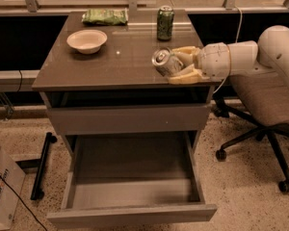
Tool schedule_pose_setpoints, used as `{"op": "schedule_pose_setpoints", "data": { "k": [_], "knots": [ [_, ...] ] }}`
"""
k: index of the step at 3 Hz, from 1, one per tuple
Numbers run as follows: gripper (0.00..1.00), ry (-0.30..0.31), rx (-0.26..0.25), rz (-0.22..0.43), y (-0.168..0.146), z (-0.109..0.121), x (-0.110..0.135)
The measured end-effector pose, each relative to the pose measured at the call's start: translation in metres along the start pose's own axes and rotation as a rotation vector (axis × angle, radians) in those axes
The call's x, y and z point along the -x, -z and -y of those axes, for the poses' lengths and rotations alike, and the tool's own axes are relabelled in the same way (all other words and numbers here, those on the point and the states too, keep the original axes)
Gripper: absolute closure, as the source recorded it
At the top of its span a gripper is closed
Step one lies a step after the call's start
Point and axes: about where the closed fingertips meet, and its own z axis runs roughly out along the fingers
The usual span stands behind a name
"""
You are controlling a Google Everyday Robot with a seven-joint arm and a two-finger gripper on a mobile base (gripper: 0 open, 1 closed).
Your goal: Pick 7up can from middle drawer and place on counter
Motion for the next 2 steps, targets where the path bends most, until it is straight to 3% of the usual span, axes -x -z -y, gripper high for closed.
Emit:
{"op": "schedule_pose_setpoints", "data": {
  "k": [2],
  "knots": [
    [1.0,-0.086,-0.285,-0.03,0.0,0.069,-0.026]
  ]
}}
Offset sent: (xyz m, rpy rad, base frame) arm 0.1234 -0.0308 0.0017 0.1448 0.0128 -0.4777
